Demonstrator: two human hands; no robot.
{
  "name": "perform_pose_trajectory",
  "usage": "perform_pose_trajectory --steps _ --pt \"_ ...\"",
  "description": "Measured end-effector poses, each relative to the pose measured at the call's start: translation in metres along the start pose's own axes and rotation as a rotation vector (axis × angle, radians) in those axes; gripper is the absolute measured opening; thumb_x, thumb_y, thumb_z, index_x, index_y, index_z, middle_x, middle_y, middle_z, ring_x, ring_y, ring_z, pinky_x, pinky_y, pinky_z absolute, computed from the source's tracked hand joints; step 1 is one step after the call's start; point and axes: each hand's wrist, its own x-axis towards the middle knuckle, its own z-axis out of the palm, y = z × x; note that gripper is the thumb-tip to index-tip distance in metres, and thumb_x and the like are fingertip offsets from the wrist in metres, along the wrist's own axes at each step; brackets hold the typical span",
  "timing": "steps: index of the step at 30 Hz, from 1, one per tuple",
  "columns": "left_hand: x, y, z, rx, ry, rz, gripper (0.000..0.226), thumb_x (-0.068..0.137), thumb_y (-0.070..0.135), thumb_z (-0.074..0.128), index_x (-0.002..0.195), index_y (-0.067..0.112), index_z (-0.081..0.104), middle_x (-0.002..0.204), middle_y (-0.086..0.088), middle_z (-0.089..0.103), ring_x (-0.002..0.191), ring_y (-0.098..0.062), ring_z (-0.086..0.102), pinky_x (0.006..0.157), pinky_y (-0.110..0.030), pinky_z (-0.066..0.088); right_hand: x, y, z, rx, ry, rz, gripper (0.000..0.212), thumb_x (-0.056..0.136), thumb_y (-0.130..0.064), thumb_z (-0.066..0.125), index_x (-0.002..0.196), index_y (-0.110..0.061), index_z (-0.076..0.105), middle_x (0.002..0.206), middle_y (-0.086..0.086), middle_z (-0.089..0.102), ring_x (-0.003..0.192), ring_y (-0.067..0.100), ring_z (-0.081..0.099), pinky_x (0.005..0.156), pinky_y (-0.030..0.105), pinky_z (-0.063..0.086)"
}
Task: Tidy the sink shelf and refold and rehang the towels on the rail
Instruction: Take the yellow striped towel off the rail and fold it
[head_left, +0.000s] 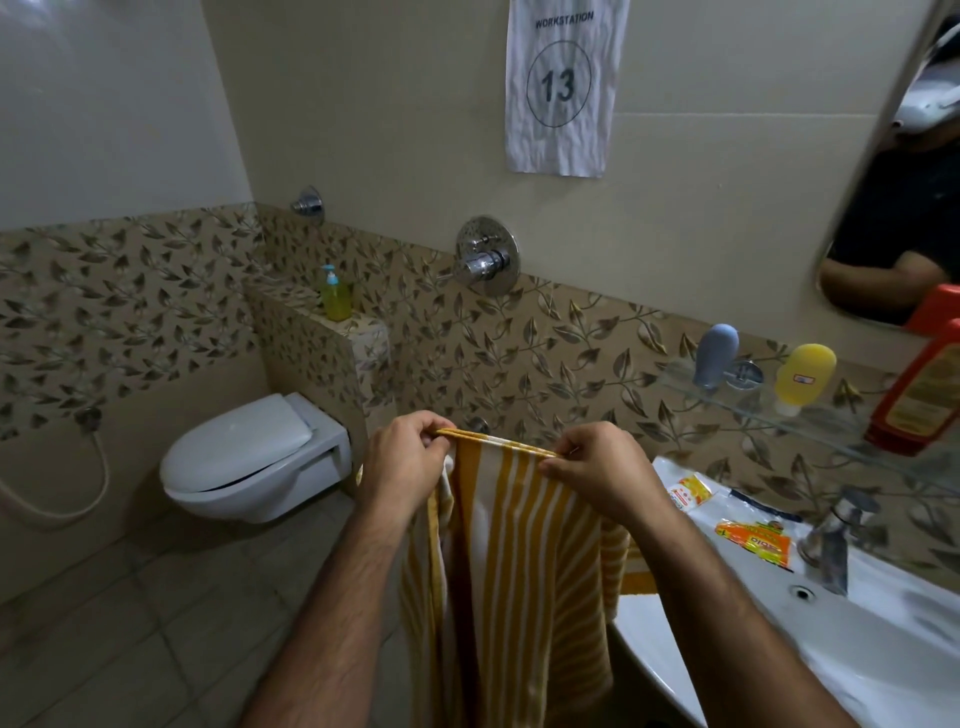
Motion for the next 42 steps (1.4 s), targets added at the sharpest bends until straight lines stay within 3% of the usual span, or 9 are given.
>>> perform_pose_trajectory --steps 4,9,13,16,21,25,29,35,42 --pt "0.001 0.001 0.001 0.005 -0.012 0.022 0.013 0.091 0.022 0.064 0.100 0.028 0.072 0.083 0.015 0.063 0.076 0.003 0.054 0.055 -0.014 0.037 0.002 0.001 -0.004 -0.081 0.063 0.014 0.017 0.082 -0.045 0.072 0.076 -0.029 0.067 0.079 -0.009 0.068 0.079 0.010 0.063 0.068 0.034 0.056" --pt "0.006 0.001 0.001 0.004 -0.003 0.012 0.013 0.091 0.022 0.064 0.098 0.030 0.071 0.082 0.014 0.064 0.074 0.003 0.054 0.053 -0.014 0.035 0.002 -0.002 -0.012 0.095 -0.083 0.041 0.016 0.086 -0.040 0.069 0.084 -0.024 0.070 0.085 -0.006 0.070 0.082 0.011 0.066 0.075 0.038 0.058" --pt "0.004 -0.003 0.010 0.022 -0.084 0.015 0.012 0.091 0.021 0.063 0.098 0.028 0.070 0.081 0.013 0.064 0.078 -0.001 0.059 0.056 -0.017 0.041 -0.003 -0.010 -0.009 0.029 0.038 0.026 0.013 0.088 -0.038 0.065 0.082 -0.027 0.066 0.081 -0.007 0.067 0.081 0.012 0.064 0.073 0.038 0.057" --pt "0.003 -0.012 0.012 -0.048 -0.181 -0.034 0.027 0.091 0.022 0.064 0.117 0.030 0.066 0.075 0.010 0.062 0.071 -0.003 0.058 0.056 -0.018 0.043 -0.007 -0.019 -0.003 -0.056 0.085 -0.028 0.012 0.090 -0.030 0.060 0.078 -0.030 0.059 0.077 -0.009 0.062 0.079 0.014 0.060 0.065 0.032 0.050" --pt "-0.005 -0.020 0.016 -0.254 -0.343 -0.017 0.065 0.090 0.021 0.067 0.146 0.036 0.036 0.059 0.005 0.051 0.059 -0.010 0.050 0.061 -0.026 0.045 -0.007 -0.032 0.005 -0.151 0.091 -0.103 0.011 0.091 -0.026 0.052 0.080 -0.027 0.054 0.073 -0.010 0.054 0.075 0.018 0.054 0.055 0.027 0.036" --pt "-0.009 -0.013 0.016 -0.352 -0.420 0.084 0.055 0.089 0.012 0.065 0.135 0.039 0.052 0.068 -0.002 0.049 0.067 -0.014 0.047 0.067 -0.026 0.041 -0.008 -0.042 0.007 -0.182 0.006 -0.194 0.013 0.091 -0.032 0.053 0.095 -0.023 0.063 0.087 -0.003 0.064 0.083 0.019 0.058 0.066 0.031 0.046" --pt "-0.009 -0.005 0.018 -0.380 -0.393 0.100 0.025 0.089 0.004 0.064 0.102 0.023 0.073 0.091 0.002 0.074 0.087 -0.013 0.070 0.074 -0.019 0.054 -0.007 -0.045 0.010 -0.141 -0.022 -0.201 0.009 0.091 -0.033 0.057 0.094 -0.027 0.063 0.091 -0.005 0.066 0.088 0.017 0.060 0.072 0.035 0.053" --pt "-0.009 0.008 0.026 -0.243 -0.186 0.085 0.017 0.087 0.008 0.063 0.089 0.022 0.072 0.079 0.003 0.070 0.076 -0.010 0.065 0.062 -0.020 0.047 -0.007 -0.042 0.010 -0.034 -0.036 -0.164 0.007 0.092 -0.036 0.060 0.087 -0.031 0.060 0.081 -0.011 0.061 0.079 0.011 0.060 0.059 0.026 0.045" --pt "-0.005 0.010 0.013 -0.093 -0.101 0.106 0.013 0.088 0.019 0.062 0.091 0.030 0.068 0.081 0.012 0.066 0.079 -0.004 0.061 0.067 -0.025 0.050 -0.006 -0.018 0.003 0.316 -0.352 0.048 0.023 0.088 -0.040 0.067 0.093 -0.018 0.068 0.091 0.000 0.071 0.085 0.015 0.070 0.076 0.036 0.057"
